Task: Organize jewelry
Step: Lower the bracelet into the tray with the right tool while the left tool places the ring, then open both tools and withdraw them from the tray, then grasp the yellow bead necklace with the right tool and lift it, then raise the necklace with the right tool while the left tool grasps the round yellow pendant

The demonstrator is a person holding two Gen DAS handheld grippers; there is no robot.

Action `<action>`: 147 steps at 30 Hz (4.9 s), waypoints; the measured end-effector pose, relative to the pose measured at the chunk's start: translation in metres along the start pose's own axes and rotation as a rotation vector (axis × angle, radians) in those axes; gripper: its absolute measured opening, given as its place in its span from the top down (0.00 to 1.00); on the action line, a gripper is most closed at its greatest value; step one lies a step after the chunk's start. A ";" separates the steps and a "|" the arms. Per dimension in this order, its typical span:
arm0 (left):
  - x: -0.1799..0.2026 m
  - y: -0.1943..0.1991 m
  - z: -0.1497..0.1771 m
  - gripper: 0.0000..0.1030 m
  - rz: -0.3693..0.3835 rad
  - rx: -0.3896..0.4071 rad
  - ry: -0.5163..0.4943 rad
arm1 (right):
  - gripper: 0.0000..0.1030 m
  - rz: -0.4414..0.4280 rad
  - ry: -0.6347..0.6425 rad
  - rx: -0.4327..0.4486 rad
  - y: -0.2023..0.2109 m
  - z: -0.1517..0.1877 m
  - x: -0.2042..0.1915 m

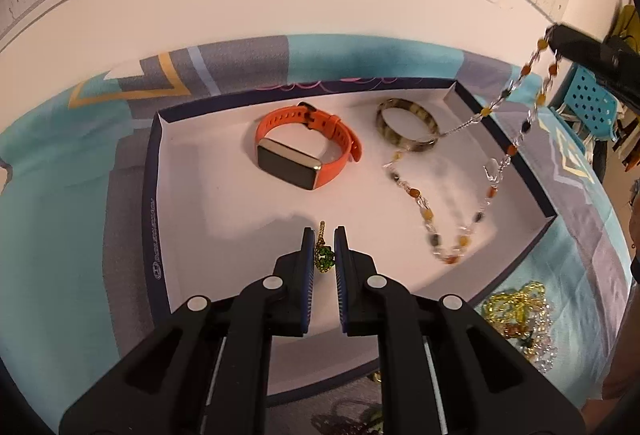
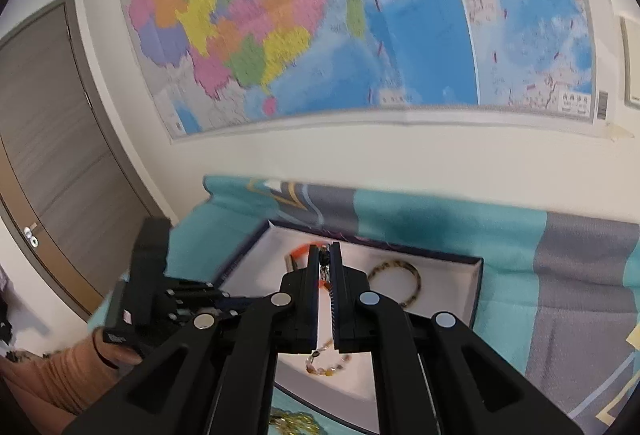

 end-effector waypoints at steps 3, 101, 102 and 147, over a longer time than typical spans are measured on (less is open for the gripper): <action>0.000 -0.005 0.000 0.90 -0.011 -0.012 -0.006 | 0.96 0.016 0.014 -0.051 -0.018 0.011 0.002; 0.046 0.026 0.076 0.48 0.041 0.018 -0.070 | 0.96 -0.056 -0.012 -0.067 0.056 0.109 -0.049; 0.046 0.026 0.076 0.48 0.042 0.017 -0.069 | 0.96 -0.059 -0.018 -0.071 0.056 0.111 -0.048; 0.042 0.026 0.078 0.83 0.040 0.010 -0.056 | 0.94 0.114 0.039 -0.282 -0.011 0.159 -0.011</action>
Point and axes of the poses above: each gripper's, at about its wrist camera, not at the fingertips, and y roughly against the way its jaws point, x to its right, z to its underside, the point moved 8 cm from there along -y, roughly the way its jaws point, and after that the axes turned 3 degrees about -x, right-handed, at the moved point
